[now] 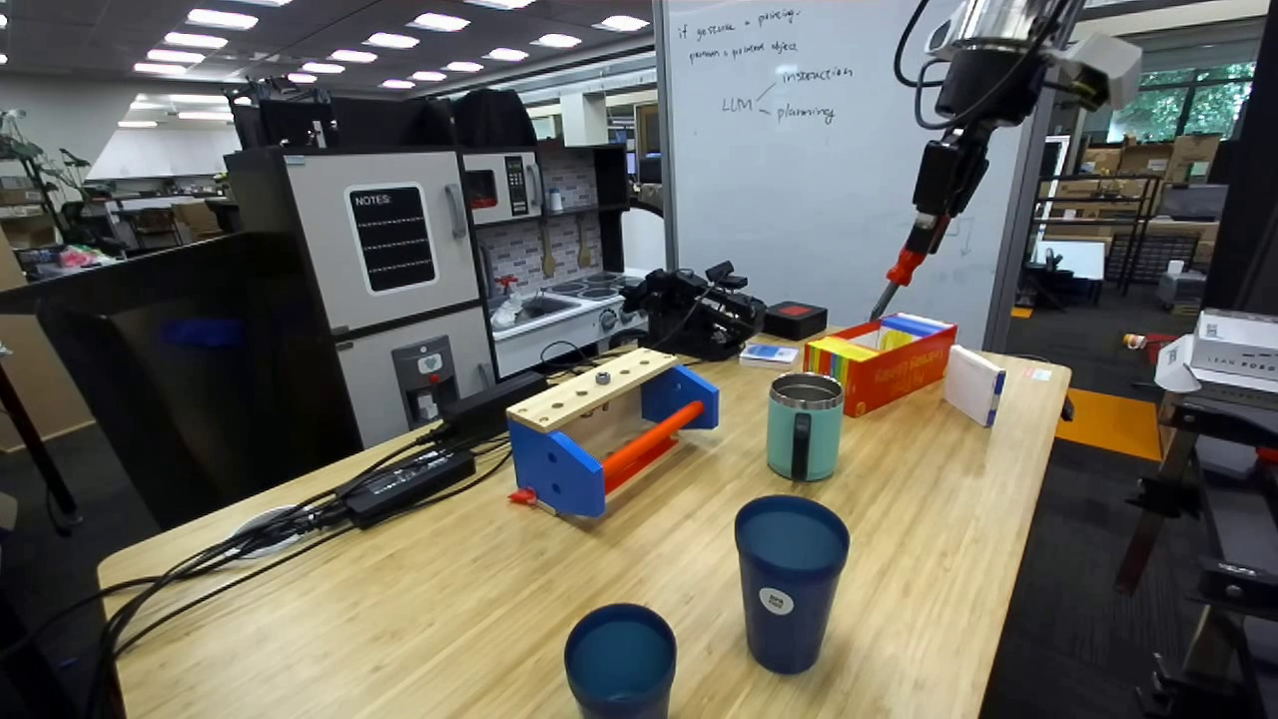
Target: Remove the screwdriver from the rack, put it in the cup, and then remove the book from the table and put it in the box
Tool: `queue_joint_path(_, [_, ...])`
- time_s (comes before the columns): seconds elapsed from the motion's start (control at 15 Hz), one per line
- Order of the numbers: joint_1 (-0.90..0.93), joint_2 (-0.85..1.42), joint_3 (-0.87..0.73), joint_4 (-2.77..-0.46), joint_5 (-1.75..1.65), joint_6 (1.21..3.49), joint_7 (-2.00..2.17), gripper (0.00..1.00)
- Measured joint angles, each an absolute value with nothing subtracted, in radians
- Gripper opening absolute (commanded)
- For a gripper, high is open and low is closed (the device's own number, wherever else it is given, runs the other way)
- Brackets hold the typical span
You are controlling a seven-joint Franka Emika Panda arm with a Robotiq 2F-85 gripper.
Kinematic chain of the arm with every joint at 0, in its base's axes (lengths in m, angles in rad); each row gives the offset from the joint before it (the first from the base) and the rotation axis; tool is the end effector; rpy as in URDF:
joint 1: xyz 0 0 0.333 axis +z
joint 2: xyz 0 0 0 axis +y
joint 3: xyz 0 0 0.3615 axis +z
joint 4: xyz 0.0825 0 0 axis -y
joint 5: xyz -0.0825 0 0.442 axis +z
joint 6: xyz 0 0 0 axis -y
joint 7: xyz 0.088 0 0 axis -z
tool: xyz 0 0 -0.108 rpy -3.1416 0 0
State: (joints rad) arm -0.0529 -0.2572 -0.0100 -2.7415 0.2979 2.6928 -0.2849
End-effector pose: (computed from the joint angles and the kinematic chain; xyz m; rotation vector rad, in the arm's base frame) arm 0.4291 -0.0364 0.3157 -3.0005 0.0500 -0.3477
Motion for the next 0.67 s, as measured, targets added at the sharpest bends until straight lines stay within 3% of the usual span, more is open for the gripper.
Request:
queue_joint_path(0.33, [0.016, -0.237, -0.091, -2.715, 0.308, 2.693, -0.338, 0.07])
queue_joint_path(0.67, [0.062, -0.062, -0.134, -2.598, 0.406, 2.693, -0.465, 0.07])
